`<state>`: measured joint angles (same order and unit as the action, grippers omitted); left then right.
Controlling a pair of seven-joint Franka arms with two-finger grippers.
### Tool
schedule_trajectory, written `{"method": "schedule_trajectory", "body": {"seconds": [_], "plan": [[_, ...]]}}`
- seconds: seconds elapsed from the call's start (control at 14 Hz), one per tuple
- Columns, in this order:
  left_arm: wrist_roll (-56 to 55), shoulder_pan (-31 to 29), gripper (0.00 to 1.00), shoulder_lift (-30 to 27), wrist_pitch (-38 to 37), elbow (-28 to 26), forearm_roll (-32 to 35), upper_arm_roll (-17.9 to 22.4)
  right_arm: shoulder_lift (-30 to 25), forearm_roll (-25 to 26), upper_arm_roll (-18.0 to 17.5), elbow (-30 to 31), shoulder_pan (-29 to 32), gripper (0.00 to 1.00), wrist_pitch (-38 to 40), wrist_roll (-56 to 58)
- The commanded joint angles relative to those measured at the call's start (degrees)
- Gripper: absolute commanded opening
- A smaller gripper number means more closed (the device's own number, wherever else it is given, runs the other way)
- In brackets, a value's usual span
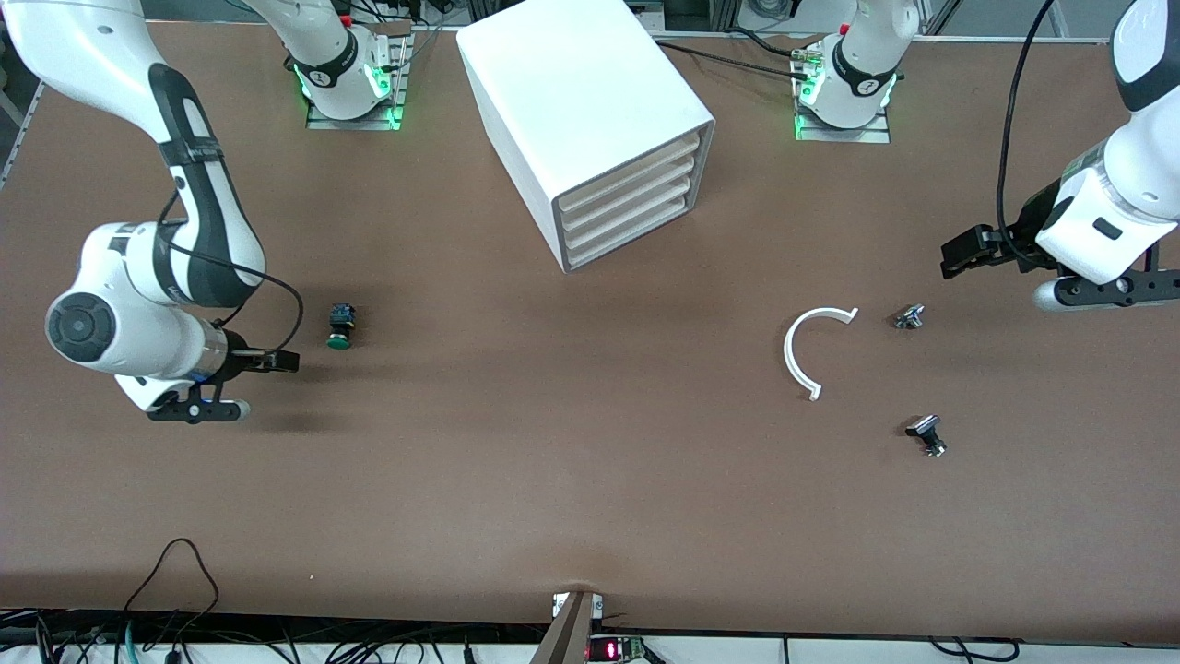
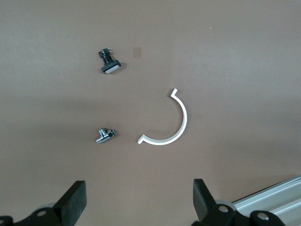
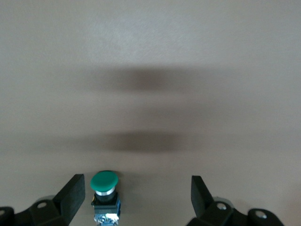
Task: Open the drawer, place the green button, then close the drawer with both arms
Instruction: 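Reach the right gripper down to the green push button and grasp it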
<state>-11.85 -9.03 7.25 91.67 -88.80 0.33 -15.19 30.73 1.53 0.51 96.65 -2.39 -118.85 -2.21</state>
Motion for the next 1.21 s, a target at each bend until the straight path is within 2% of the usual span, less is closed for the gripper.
{"method": "schedule_trajectory", "body": {"seconds": [0.0, 0.14, 0.43, 0.57, 0.79, 0.93, 1.14], "plan": [[0.51, 0.32, 1.00, 1.01, -3.40, 3.09, 2.13, -1.50, 2.14, 0.57, 0.19, -1.03, -2.44, 1.00, -2.42, -0.60], [-0.02, 0.51, 1.00, 1.62, -6.76, 4.60, 3.70, -4.13, 2.75, 0.23, 0.19, -0.50, -2.45, 1.00, -2.88, -3.49], [0.77, 0.33, 1.00, 4.78, -1.07, 2.59, 6.26, -4.58, 3.11, 0.40, 0.10, 1.52, -2.62, 1.00, -4.98, -3.86], [0.68, 0.24, 1.00, 5.49, -0.88, 2.50, 6.26, -4.49, 2.85, 0.31, 0.01, 3.10, -2.71, 1.00, -5.68, -3.95], [1.04, -0.20, 1.00, 7.95, 0.95, 1.62, 5.21, -4.49, 0.13, 0.23, -0.60, 10.81, -2.71, 1.00, -12.87, -4.12], [1.12, -0.55, 1.00, 8.39, 2.37, -2.75, 0.32, -4.49, -1.02, 0.23, -0.69, 14.26, -3.15, 1.00, -16.66, -5.69], [1.30, -0.55, 1.00, 9.71, 2.55, -9.35, -7.24, -4.49, -2.68, 0.23, -1.04, 16.19, -3.15, 1.00, -16.68, -6.06]]}}
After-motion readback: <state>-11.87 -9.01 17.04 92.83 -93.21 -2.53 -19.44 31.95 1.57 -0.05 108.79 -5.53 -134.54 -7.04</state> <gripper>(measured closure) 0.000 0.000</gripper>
